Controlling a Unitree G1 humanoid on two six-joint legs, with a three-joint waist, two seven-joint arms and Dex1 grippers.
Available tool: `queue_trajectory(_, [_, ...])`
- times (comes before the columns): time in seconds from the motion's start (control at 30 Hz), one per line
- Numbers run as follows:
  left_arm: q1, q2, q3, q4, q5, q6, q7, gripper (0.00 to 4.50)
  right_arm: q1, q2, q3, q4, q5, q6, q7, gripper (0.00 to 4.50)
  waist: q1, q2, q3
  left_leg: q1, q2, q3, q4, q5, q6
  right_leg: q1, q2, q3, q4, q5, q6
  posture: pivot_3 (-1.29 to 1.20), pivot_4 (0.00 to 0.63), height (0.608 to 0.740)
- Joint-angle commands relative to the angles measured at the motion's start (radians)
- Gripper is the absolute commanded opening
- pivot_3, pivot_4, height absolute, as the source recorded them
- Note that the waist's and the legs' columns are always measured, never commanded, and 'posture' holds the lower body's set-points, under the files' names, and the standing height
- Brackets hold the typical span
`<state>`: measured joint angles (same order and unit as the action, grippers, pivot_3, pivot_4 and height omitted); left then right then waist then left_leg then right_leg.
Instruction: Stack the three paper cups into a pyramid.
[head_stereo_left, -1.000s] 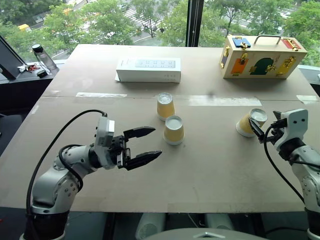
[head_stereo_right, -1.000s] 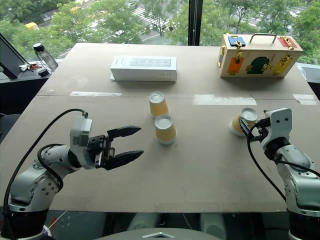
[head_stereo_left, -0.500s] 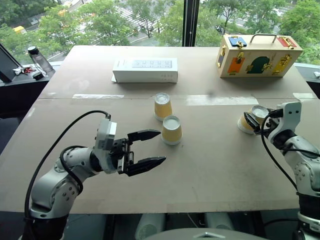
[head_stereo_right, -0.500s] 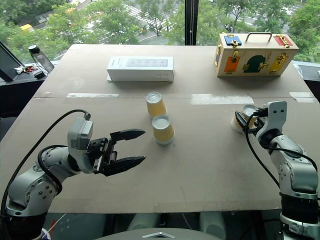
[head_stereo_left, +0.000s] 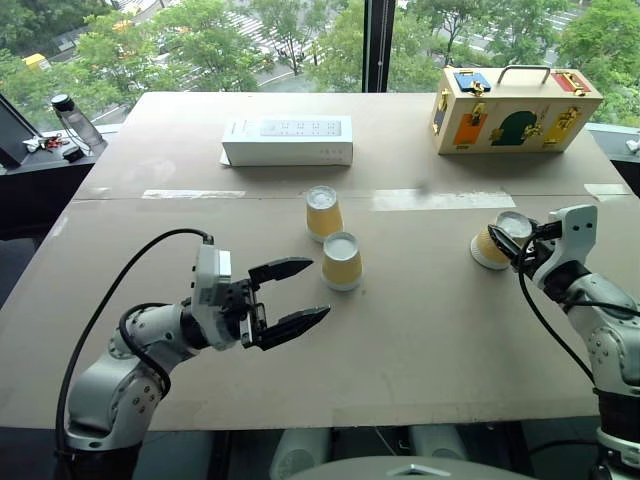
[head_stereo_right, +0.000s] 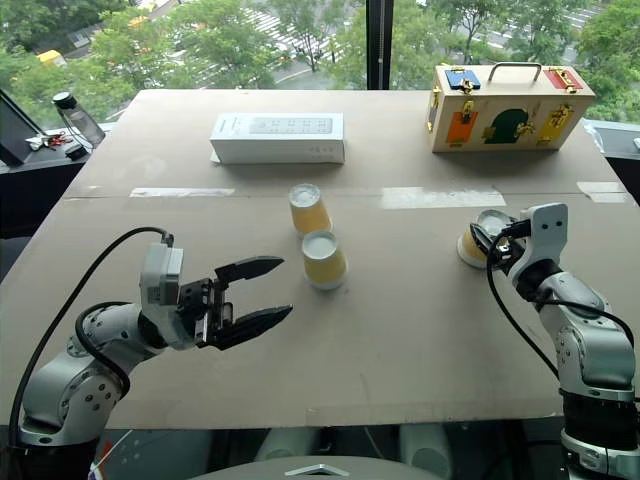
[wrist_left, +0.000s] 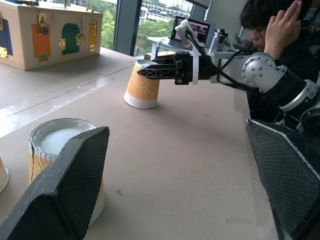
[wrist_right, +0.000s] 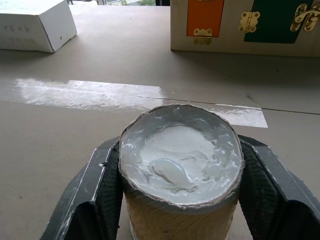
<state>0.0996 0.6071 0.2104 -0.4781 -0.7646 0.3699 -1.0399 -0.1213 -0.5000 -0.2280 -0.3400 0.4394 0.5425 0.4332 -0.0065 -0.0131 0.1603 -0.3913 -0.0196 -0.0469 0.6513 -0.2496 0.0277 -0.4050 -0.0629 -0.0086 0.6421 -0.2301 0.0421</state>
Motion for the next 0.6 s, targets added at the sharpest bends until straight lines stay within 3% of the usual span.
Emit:
queue_trajectory(0.03, [0.055,-0.015,0.072,-0.011,0.005,-0.063,0.012,4.5,0.004,-0.03,0.075,-0.182,0.074,0.016,0.1,2.39,-0.006,0.0,0.0,0.0,0.0,0.0,0.0,0.0,0.0,0.0,0.0,0.0,0.0,0.0,0.0,0.0,0.15,0.74])
queue_trajectory(0.27, [0.161,0.025,0.166,-0.004,-0.063,-0.047,-0.042,4.5,-0.052,-0.014,0.264,-0.228,0.02,0.041,0.104,2.39,-0.001,-0.001,0.0,-0.001,0.002,-0.002,0.0,0.0,0.0,-0.001,0.0,-0.001,0.0,0.0,0.0,0.0,0.15,0.74])
queue_trajectory(0.6, [0.196,0.056,0.206,-0.047,-0.088,0.005,0.0,4.5,-0.096,0.024,0.393,-0.157,-0.043,0.0,0.138,2.39,-0.002,-0.002,0.001,-0.003,0.001,-0.001,0.0,0.0,0.0,-0.003,0.0,-0.002,-0.001,0.0,0.0,0.0,0.15,0.74])
